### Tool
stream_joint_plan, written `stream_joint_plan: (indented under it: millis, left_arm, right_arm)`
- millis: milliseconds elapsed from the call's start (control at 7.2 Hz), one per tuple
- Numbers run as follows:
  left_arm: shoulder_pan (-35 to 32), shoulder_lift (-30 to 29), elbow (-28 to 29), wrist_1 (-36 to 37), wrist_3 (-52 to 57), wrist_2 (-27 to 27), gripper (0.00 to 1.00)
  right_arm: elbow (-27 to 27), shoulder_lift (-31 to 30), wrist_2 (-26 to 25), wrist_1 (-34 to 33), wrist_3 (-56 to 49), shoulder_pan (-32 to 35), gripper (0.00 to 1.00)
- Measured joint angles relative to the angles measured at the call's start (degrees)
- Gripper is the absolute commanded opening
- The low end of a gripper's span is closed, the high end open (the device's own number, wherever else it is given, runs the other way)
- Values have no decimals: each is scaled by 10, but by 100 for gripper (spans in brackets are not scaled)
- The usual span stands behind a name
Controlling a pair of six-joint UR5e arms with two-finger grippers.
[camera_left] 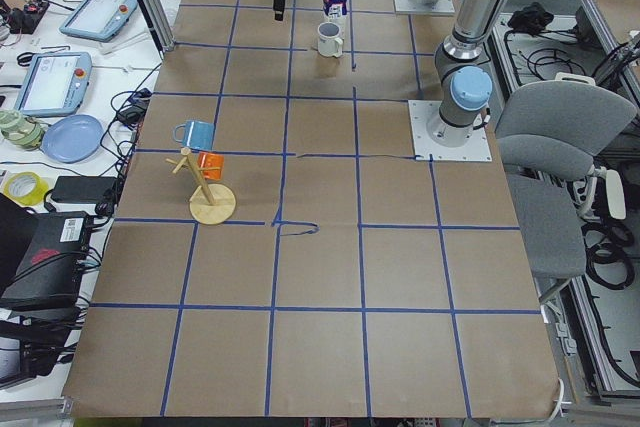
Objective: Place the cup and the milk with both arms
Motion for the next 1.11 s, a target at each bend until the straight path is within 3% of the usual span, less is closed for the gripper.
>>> stream_joint_plan:
  millis: [694, 1111]
  left_arm:
    - [0, 0, 0, -1, -1, 0, 100]
    - [0, 0, 0, -1, -1, 0, 100]
  right_arm:
    - [-187, 1, -36, 92, -14, -73, 100]
    - [-211, 1, -44, 125, -21, -106, 100]
